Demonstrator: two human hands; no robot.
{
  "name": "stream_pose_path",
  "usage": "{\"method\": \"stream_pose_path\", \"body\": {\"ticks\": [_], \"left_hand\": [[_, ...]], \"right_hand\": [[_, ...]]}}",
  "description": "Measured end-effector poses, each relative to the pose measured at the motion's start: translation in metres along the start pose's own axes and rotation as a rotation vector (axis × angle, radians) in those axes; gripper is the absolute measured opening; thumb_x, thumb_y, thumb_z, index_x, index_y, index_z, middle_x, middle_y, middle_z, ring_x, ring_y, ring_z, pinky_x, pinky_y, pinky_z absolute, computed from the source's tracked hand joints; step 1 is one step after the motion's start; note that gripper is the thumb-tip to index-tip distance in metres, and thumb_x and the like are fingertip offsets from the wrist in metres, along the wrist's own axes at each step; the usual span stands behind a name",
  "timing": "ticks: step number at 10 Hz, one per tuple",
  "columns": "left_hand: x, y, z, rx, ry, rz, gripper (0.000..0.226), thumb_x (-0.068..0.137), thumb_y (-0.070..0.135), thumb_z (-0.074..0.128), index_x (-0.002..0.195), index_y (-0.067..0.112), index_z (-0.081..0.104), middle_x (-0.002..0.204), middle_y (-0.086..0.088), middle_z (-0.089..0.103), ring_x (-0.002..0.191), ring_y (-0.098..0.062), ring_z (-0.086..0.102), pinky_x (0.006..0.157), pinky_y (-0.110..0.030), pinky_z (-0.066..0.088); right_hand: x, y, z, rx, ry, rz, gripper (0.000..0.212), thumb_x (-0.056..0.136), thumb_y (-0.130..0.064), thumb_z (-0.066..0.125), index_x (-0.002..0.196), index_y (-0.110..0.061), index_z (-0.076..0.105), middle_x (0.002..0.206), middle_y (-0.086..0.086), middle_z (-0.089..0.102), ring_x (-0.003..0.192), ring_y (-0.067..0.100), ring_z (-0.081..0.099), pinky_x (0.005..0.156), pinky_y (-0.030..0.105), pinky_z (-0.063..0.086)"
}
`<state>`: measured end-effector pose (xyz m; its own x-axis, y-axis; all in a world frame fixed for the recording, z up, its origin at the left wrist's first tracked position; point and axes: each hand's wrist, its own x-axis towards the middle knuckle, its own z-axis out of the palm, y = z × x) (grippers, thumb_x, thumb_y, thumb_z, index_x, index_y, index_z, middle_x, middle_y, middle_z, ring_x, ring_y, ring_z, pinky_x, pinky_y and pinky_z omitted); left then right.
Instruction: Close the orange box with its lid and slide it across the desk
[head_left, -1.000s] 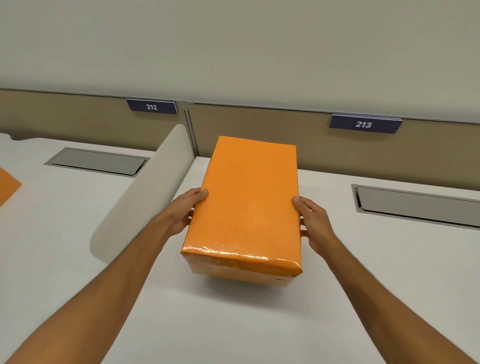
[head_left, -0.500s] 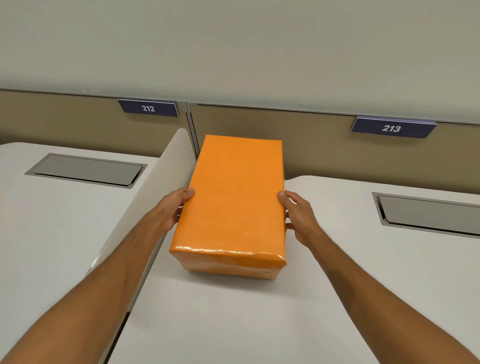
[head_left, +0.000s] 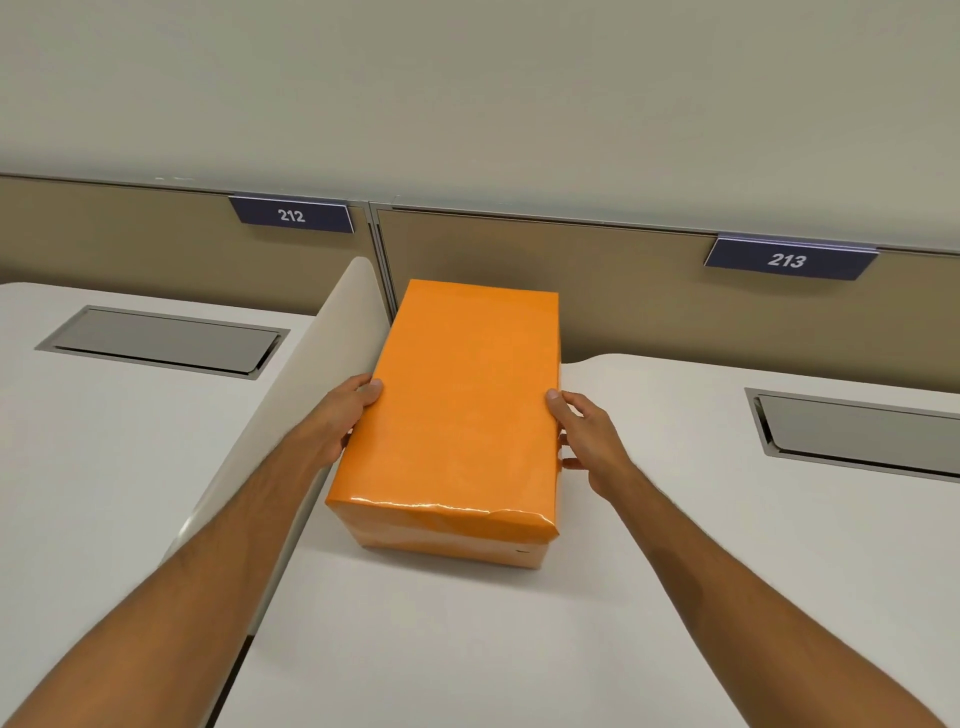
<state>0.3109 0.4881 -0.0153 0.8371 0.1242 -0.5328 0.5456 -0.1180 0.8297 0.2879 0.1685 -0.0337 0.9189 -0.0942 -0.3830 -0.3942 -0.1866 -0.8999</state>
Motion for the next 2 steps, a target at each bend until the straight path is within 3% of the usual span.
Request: {"method": "stream_pose_path", "body": {"ticks": [2], "left_hand": [[-0.028,0.008,0.025,0.531,0.302,0.329,0.058,0.102,0.042,0.049,0.155,0.021,0.036,0.151,-0.015,0.051,0.133,-0.038,0.051,0.105,-0.049,0.042]], "right_hand": [[-0.015,-0.008,-0.023,-0.339,0.133,-0.173,0.059,0.099,-0.059,0.046,0.134,-0.014,0.061,0.134,0.010,0.067,0.117,0.029,0.066,0.098,0.043,0.052]]}}
